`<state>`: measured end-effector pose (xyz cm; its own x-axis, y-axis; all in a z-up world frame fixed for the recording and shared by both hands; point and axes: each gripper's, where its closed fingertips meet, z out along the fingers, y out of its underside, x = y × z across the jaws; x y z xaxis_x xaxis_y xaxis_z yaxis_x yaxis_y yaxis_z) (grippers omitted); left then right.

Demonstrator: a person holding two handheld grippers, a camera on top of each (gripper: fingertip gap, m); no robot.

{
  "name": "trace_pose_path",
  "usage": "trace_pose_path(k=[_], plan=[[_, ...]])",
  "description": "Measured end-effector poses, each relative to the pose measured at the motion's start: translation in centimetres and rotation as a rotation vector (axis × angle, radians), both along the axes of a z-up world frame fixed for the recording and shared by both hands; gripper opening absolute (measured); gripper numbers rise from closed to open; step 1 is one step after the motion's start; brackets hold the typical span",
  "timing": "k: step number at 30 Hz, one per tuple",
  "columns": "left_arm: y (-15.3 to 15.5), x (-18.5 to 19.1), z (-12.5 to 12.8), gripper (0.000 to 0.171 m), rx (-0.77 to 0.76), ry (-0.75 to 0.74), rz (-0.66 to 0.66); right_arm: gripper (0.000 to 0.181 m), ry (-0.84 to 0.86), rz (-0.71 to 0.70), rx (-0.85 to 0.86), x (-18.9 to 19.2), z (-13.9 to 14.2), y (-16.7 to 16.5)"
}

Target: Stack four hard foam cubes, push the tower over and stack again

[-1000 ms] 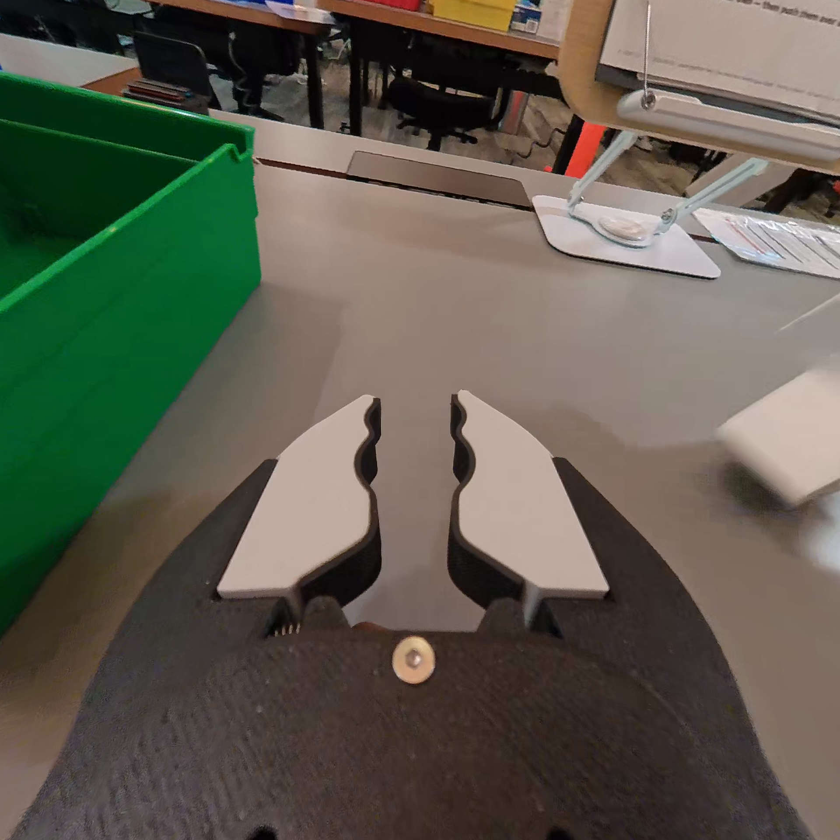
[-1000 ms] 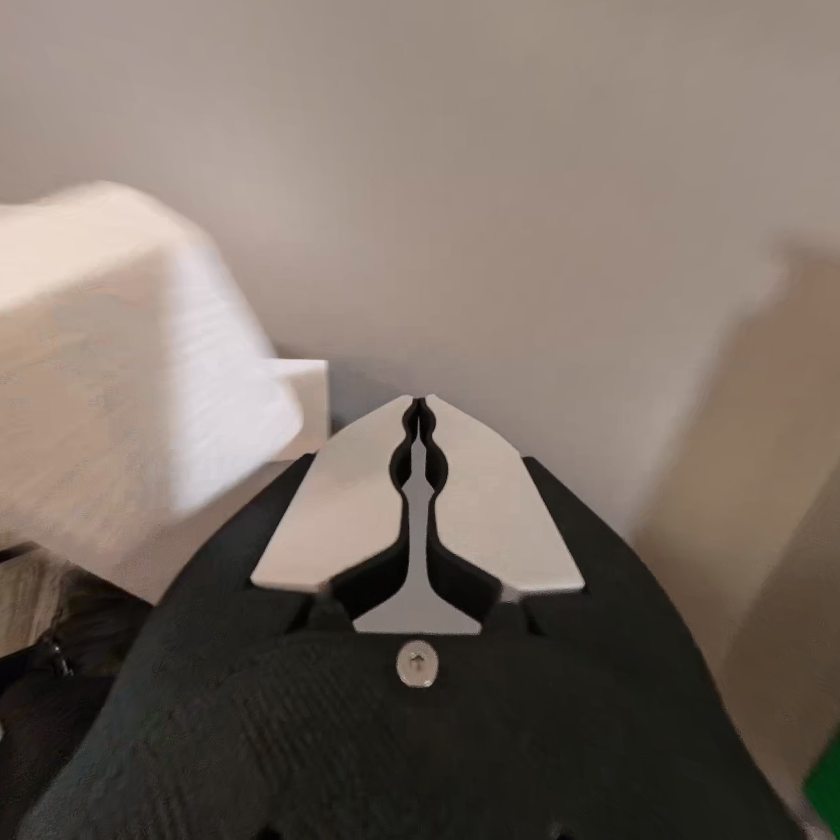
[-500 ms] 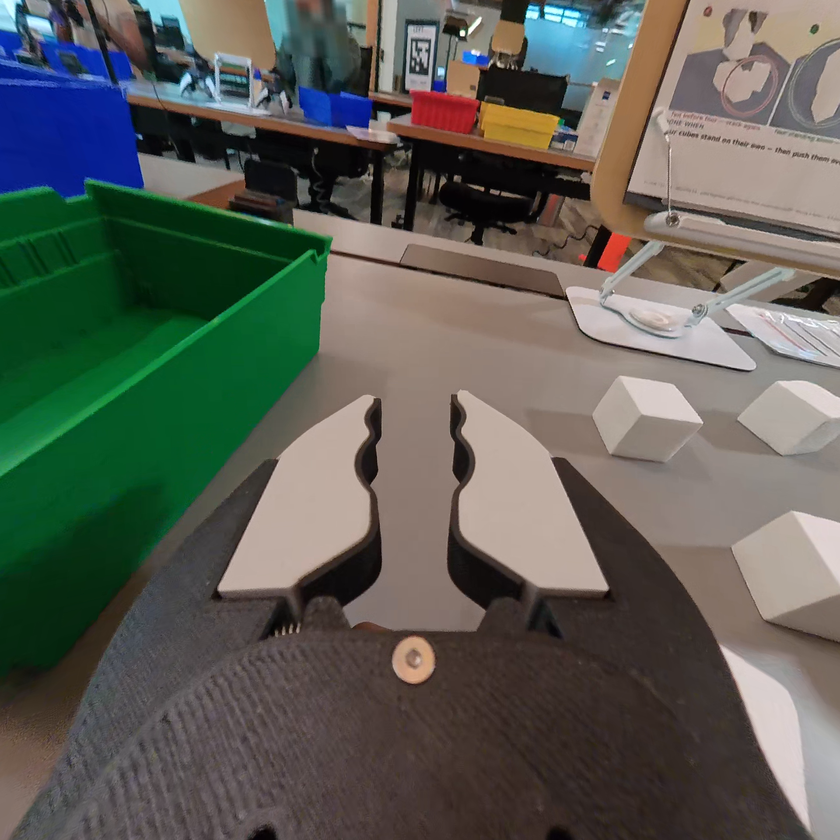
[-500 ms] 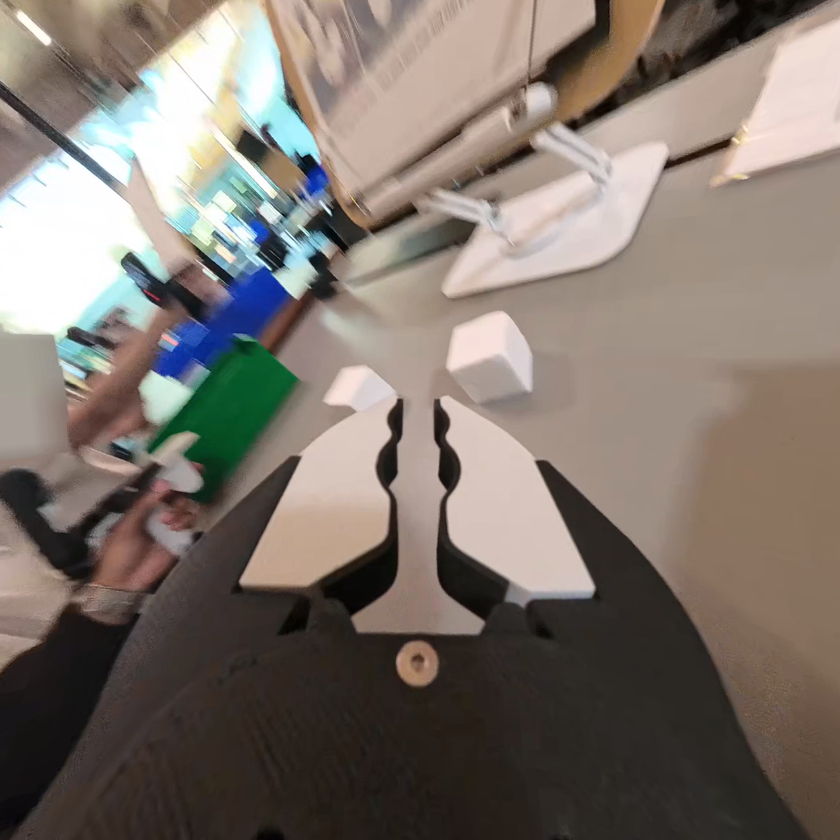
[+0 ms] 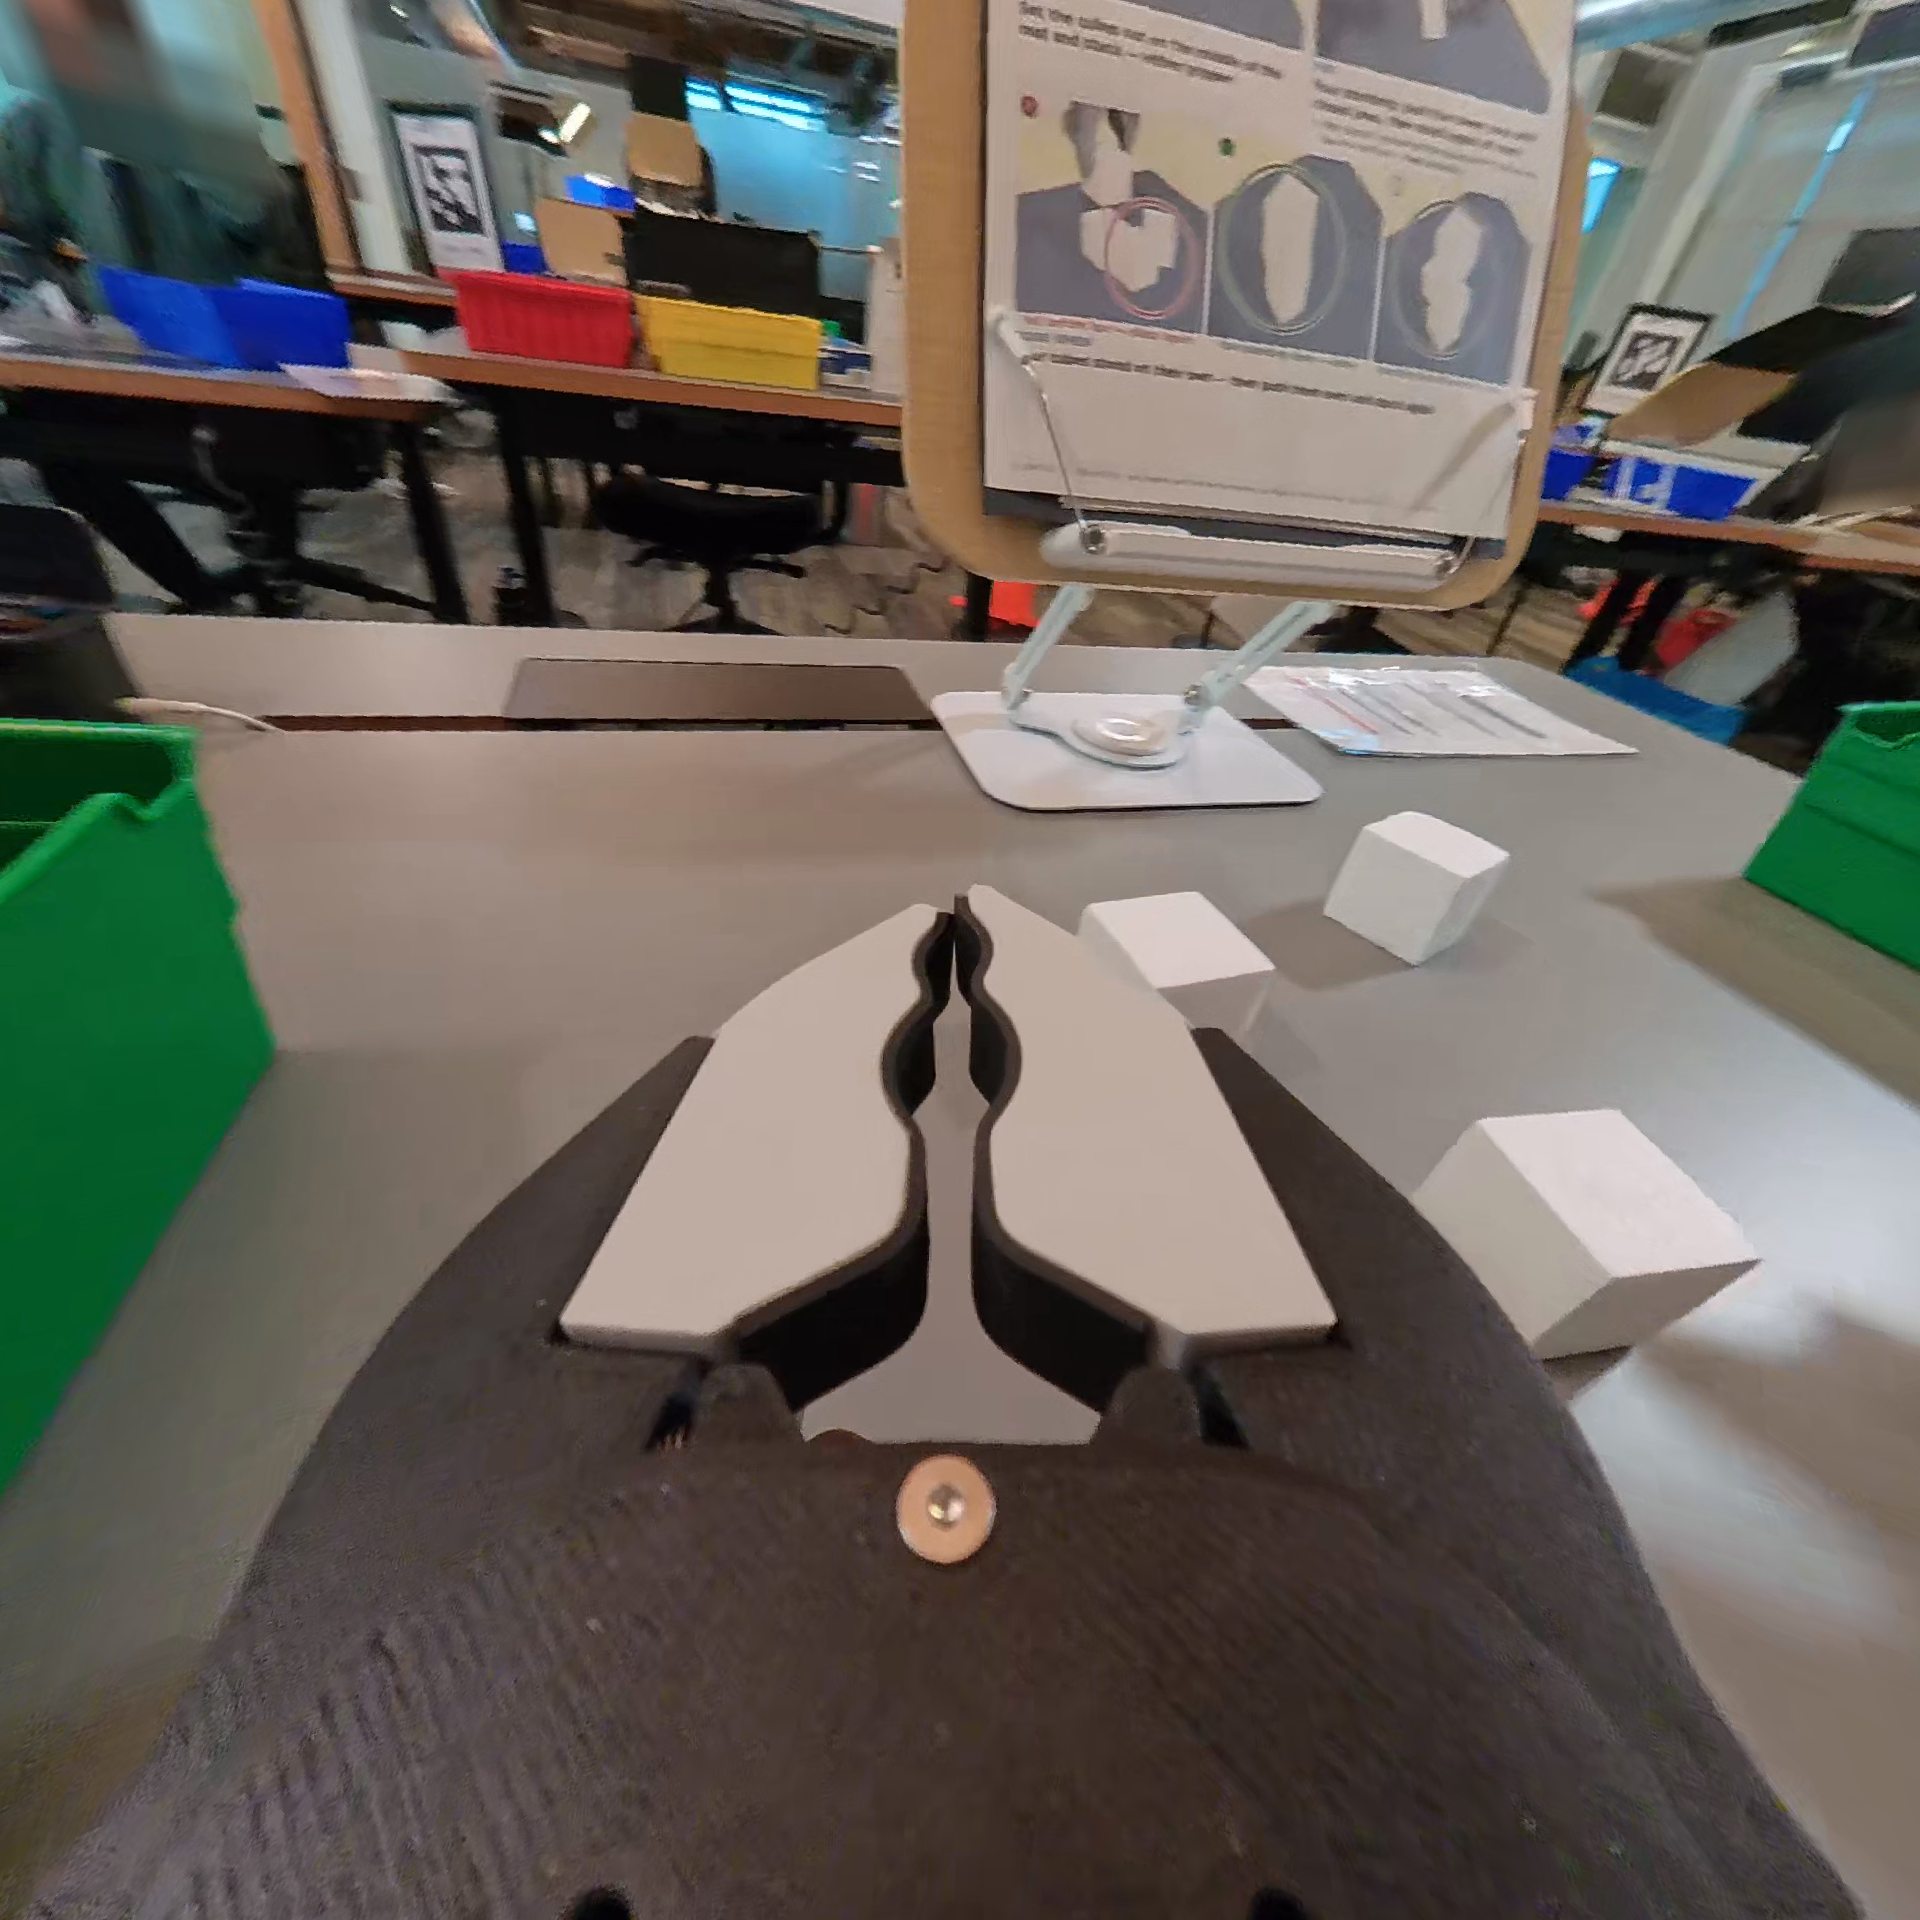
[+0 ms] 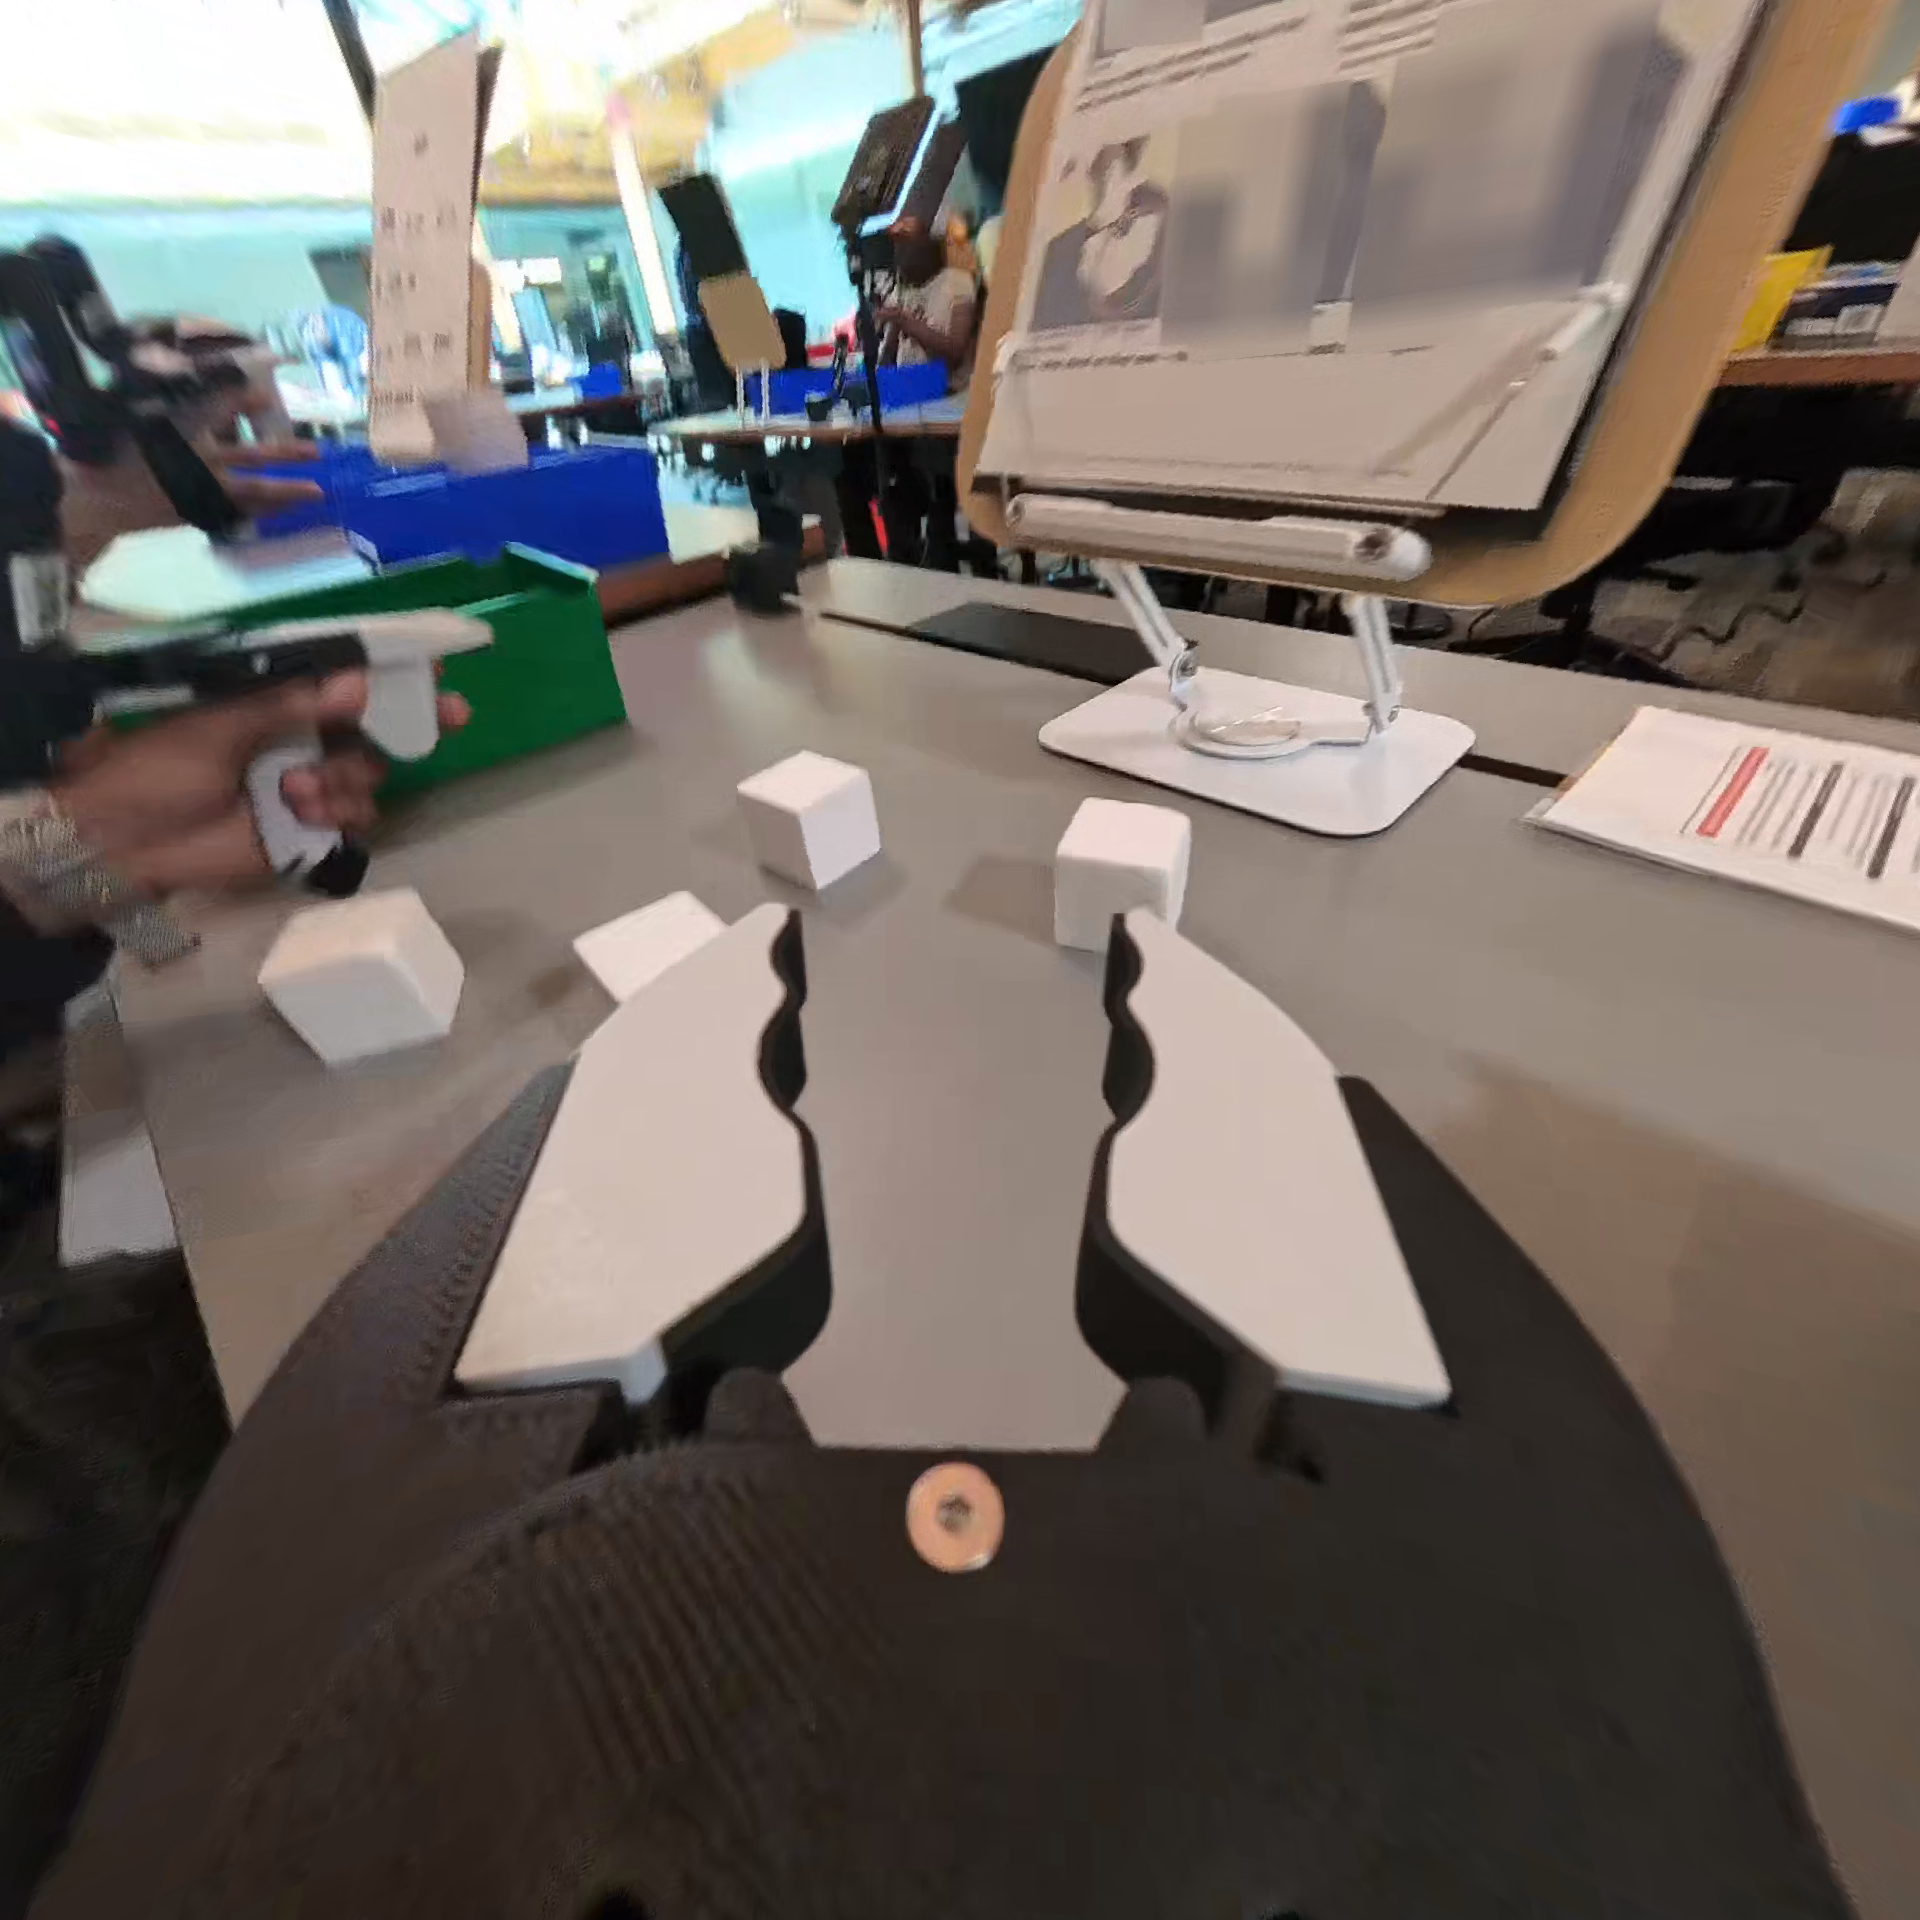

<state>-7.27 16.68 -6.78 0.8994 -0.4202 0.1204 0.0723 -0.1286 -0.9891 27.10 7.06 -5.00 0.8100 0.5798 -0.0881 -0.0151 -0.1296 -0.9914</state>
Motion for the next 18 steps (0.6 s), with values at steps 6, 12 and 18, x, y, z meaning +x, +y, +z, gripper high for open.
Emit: trace_pose_path(k=[6, 12, 18], plan=[[2.0, 1.9, -1.0, 0.003, -0.056, -0.030, -0.095, 0.062, -0.010, 0.140, 0.024, -4.3, -0.2, -2.4], [2.8, 2.6, -1.7, 0.007, -0.090, -0.063, -0.128, 0.060, -0.146, 0.195, 0.022, -7.4, -2.8, -2.3], [1.9, 2.4, -2.9, 0.008, -0.150, -0.082, -0.169, 0.056, -0.260, 0.313, 0.021, -11.3, -5.5, -1.0]])
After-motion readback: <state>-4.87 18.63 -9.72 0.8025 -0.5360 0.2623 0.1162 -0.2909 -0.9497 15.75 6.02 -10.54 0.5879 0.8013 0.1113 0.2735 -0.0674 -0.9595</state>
